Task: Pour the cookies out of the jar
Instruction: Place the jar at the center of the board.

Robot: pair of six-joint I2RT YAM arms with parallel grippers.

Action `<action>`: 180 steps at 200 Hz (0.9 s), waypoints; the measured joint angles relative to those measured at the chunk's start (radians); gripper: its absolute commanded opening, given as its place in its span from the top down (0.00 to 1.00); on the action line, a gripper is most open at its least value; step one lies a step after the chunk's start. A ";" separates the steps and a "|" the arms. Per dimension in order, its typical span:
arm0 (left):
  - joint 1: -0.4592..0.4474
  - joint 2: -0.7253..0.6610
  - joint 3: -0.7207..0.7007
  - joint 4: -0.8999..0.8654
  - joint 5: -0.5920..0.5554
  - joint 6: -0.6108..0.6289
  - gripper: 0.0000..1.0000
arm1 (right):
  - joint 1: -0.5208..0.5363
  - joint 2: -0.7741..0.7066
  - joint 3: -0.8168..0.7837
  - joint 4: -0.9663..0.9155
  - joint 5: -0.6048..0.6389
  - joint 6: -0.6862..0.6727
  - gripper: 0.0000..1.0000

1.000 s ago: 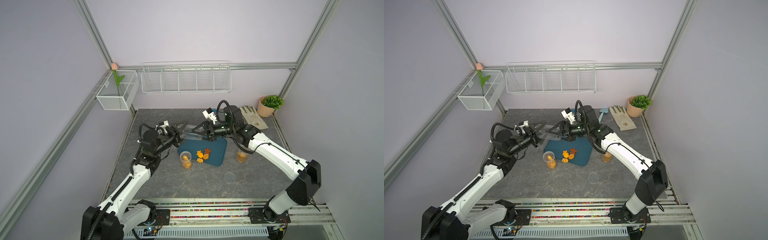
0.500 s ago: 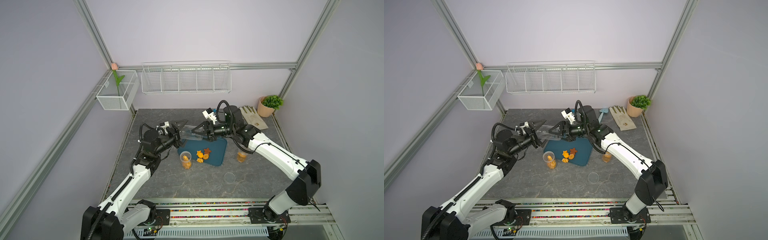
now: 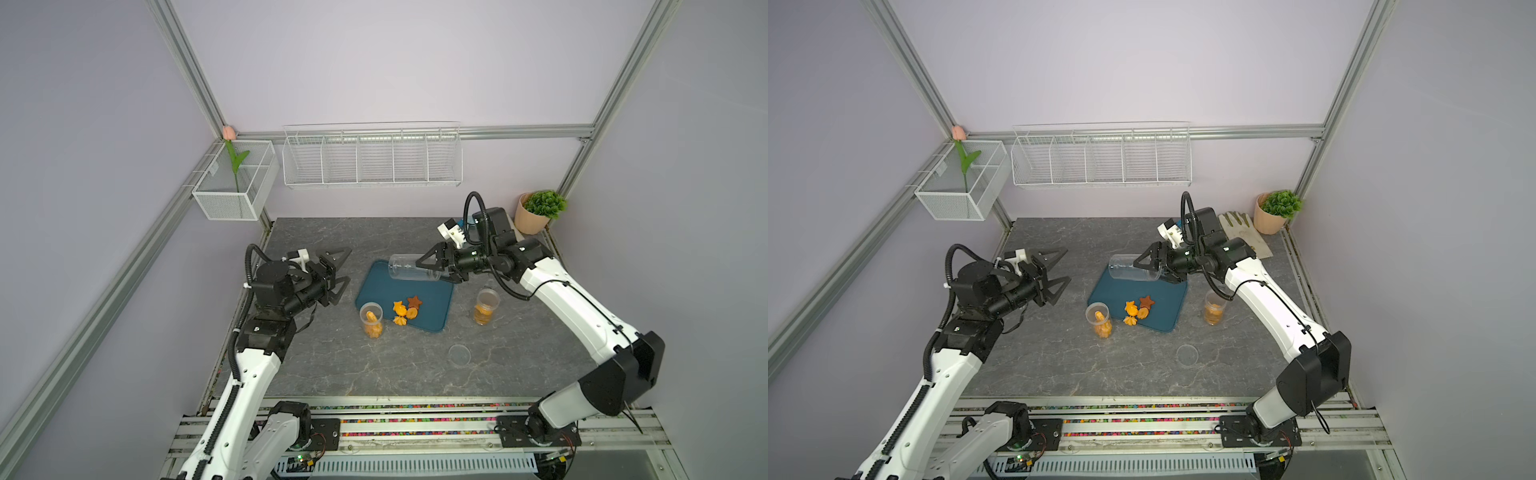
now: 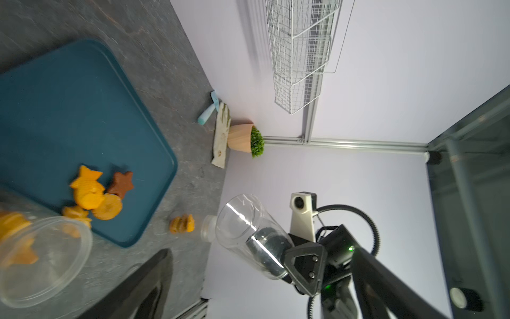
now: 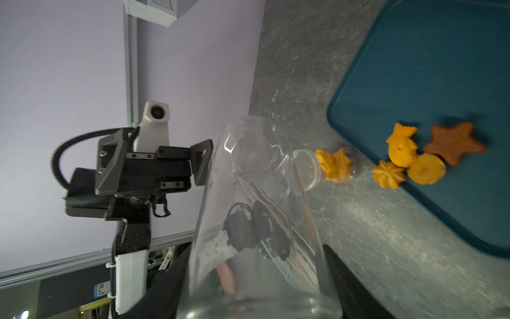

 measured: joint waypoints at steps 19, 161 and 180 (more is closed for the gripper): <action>0.000 -0.009 0.055 -0.113 -0.001 0.099 0.00 | 0.001 -0.020 0.050 -0.153 0.039 -0.087 0.32; 0.002 -0.009 0.134 -0.549 -0.070 0.492 0.00 | 0.092 -0.035 0.389 -0.848 0.441 -0.340 0.31; 0.002 -0.009 0.134 -0.567 -0.076 0.507 0.00 | 0.140 -0.013 0.393 -0.853 0.492 -0.340 0.31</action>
